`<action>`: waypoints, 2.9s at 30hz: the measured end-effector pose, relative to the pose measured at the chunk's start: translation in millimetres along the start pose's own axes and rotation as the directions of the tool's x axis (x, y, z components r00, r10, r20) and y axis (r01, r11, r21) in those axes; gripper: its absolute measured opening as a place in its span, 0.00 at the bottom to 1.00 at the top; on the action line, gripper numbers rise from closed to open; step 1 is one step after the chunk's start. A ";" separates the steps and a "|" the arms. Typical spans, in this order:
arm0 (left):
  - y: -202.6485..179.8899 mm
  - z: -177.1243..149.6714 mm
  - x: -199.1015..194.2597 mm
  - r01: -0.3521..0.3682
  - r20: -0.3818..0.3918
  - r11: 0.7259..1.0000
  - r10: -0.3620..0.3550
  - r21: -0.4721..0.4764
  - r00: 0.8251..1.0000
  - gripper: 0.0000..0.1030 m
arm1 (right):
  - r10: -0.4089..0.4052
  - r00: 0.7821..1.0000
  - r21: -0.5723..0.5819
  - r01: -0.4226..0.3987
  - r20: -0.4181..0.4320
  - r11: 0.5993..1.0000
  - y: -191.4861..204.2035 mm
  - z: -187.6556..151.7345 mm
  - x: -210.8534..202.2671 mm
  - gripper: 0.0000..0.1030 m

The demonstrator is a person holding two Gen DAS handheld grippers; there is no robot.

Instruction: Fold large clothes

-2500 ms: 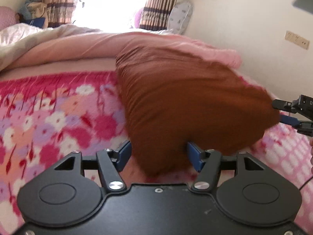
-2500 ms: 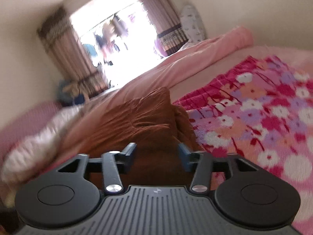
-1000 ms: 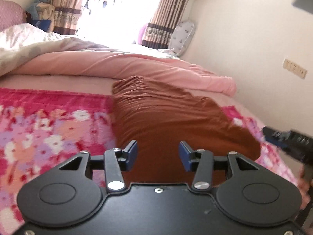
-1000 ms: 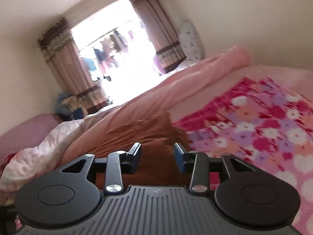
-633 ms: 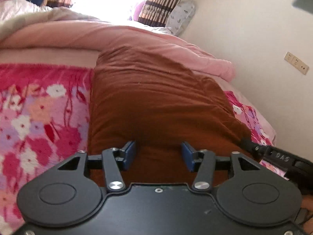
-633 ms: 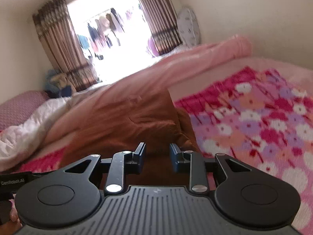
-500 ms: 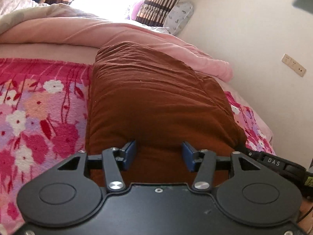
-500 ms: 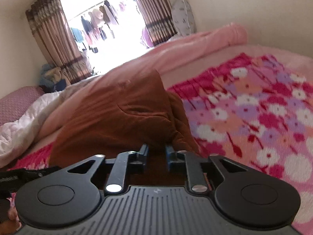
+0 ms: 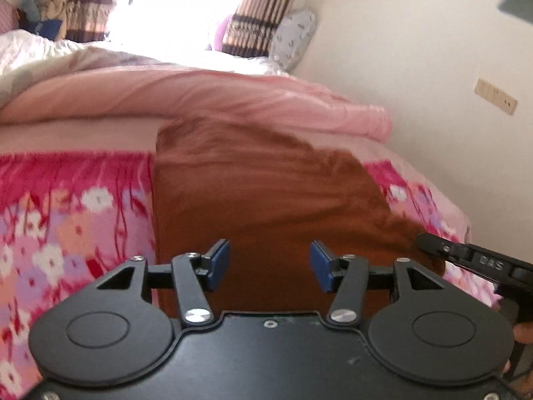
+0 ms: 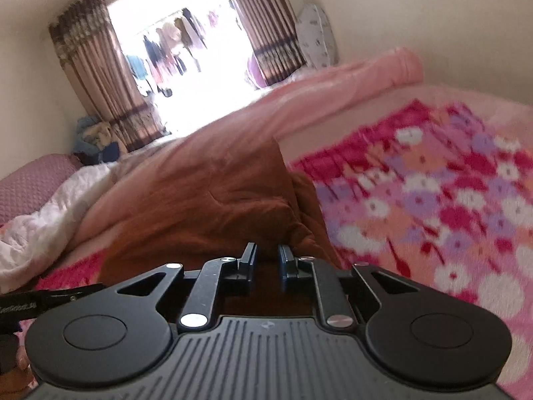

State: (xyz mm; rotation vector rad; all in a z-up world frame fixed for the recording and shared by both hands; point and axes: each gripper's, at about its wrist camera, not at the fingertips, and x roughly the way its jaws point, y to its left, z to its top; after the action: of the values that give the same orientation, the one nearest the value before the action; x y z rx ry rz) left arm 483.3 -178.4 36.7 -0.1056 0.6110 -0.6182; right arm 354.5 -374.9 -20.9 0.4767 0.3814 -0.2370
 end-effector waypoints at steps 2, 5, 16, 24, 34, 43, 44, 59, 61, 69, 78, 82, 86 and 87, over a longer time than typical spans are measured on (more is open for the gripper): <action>0.3 13.3 1.1 -0.020 0.020 1.000 0.020 -0.002 1.000 0.52 | 0.020 1.000 -0.024 -0.020 0.021 1.000 10.8 12.9 -0.5 0.21; 2.4 28.4 13.2 -0.033 0.026 0.999 0.034 -0.009 0.999 0.52 | 0.027 0.999 -0.059 -0.025 0.033 0.998 25.0 30.0 12.5 0.21; 4.8 13.3 68.4 -0.077 -0.048 0.997 0.079 0.030 0.996 0.53 | -0.060 0.990 -0.068 0.052 -0.129 0.996 13.2 13.2 88.0 0.17; -1.7 1.0 69.4 -0.103 -0.005 0.991 0.104 0.081 0.995 0.55 | -0.066 0.991 -0.096 0.055 -0.113 0.994 11.3 -5.0 88.6 0.15; -5.9 -31.4 -2.7 -0.076 0.036 0.996 0.074 0.054 0.997 0.56 | 0.035 0.999 -0.121 -0.035 -0.007 0.992 18.4 3.3 12.0 0.25; -6.3 -75.6 12.5 -0.088 -0.013 0.991 0.090 0.098 0.996 0.63 | 0.016 0.996 -0.079 -0.024 -0.092 0.997 -7.9 -40.0 24.0 0.22; -5.9 -76.4 13.1 -0.089 -0.013 0.992 0.091 0.095 0.996 0.63 | 0.020 0.996 -0.073 -0.027 -0.087 0.997 -9.7 -43.3 24.6 0.22; 67.0 -38.1 -15.2 -0.040 0.016 0.987 0.043 -0.158 0.999 0.66 | 0.337 0.941 0.221 -0.325 -0.019 0.920 -67.5 3.5 13.7 0.81; 98.9 -37.0 -9.8 -0.002 0.000 0.957 0.002 -0.291 1.000 0.66 | 0.395 0.919 0.281 -0.376 -0.012 0.883 -87.7 15.0 23.4 0.87; 163.2 -48.0 32.4 0.138 -0.013 0.822 -0.173 -0.553 0.985 0.67 | 0.492 0.868 0.595 -0.365 -0.061 0.716 -161.1 12.8 100.1 0.89; 181.3 -46.1 70.0 0.214 0.022 0.760 -0.254 -0.613 0.967 0.72 | 0.610 0.785 0.678 -0.392 -0.107 0.623 -164.6 0.7 156.7 0.90; 182.2 -38.1 80.7 0.275 0.042 0.744 -0.316 -0.610 0.948 0.74 | 0.622 0.773 0.663 -0.400 -0.127 0.632 -157.6 6.9 166.2 0.93; 180.1 -32.3 100.5 0.379 0.061 0.678 -0.443 -0.630 0.894 0.78 | 0.622 0.768 0.646 -0.399 -0.151 0.650 -151.9 13.3 172.7 0.95; 178.5 -30.9 106.1 0.397 0.064 0.660 -0.468 -0.638 0.881 0.79 | 0.623 0.767 0.639 -0.402 -0.157 0.656 -149.9 15.2 174.2 0.95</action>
State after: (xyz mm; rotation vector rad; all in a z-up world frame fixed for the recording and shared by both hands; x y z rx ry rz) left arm 625.7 -90.9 -90.3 -0.8977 0.8961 -0.8638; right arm 470.1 -534.9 -139.7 1.2291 0.5191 0.3372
